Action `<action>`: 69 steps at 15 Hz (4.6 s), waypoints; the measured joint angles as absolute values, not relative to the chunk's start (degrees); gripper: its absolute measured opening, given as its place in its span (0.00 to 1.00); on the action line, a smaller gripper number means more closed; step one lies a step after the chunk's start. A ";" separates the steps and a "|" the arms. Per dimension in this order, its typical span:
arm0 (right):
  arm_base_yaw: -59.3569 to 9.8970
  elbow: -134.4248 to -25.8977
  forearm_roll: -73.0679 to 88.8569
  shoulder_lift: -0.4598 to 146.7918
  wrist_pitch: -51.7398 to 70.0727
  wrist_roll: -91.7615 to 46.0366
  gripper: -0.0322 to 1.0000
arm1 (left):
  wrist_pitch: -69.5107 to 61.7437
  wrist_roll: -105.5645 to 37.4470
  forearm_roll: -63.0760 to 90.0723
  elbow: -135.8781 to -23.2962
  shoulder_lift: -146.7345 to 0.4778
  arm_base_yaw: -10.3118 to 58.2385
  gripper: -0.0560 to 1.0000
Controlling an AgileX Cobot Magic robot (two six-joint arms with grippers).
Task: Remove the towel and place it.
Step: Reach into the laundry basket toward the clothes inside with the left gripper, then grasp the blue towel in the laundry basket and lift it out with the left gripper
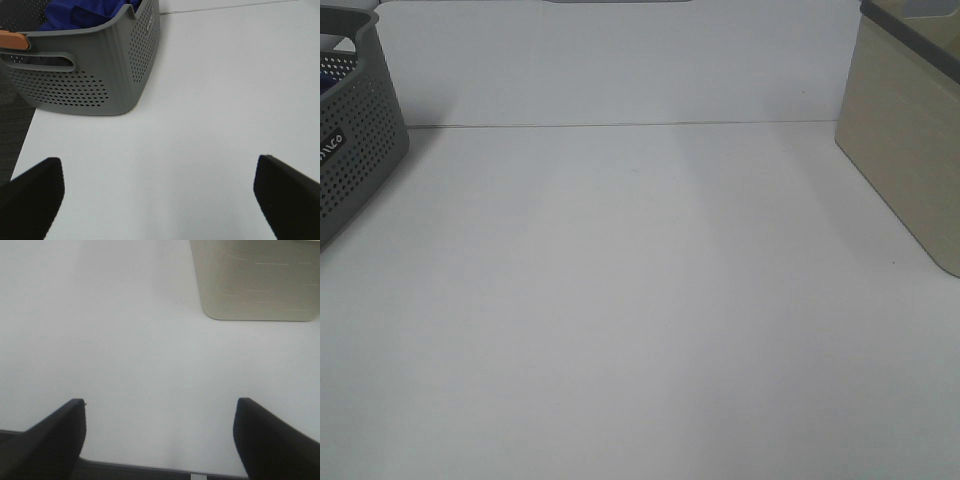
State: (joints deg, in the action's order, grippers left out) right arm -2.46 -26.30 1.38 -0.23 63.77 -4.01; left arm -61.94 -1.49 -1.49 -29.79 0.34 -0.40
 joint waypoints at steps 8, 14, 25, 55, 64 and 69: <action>-2.46 -26.30 1.38 -0.23 63.77 -4.01 0.80 | -61.94 -1.49 -1.38 -29.79 0.34 -0.40 0.97; -2.46 -26.30 1.38 -0.23 63.77 -4.01 0.80 | -61.94 -1.49 -1.32 -29.79 0.34 -0.40 0.97; -2.46 -26.30 1.38 -0.23 63.77 -4.01 0.80 | -69.67 -31.80 -5.21 -53.69 -31.17 -0.40 0.97; -2.46 -26.30 1.38 -0.23 63.77 -4.01 0.80 | -35.12 -64.46 -26.93 -105.31 -130.41 -13.69 0.96; -2.46 -26.30 1.38 -0.23 63.77 -4.01 0.80 | -38.85 -68.98 -22.35 -105.88 -130.52 -13.69 0.53; -2.46 -26.30 1.38 -0.23 63.77 -4.01 0.80 | -38.56 -68.98 -20.91 -105.88 -130.52 -12.89 0.15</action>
State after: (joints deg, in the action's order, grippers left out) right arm -2.46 -26.30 1.38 -0.23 63.77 -4.01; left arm -38.56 -68.98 -20.91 -105.88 -130.52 -12.89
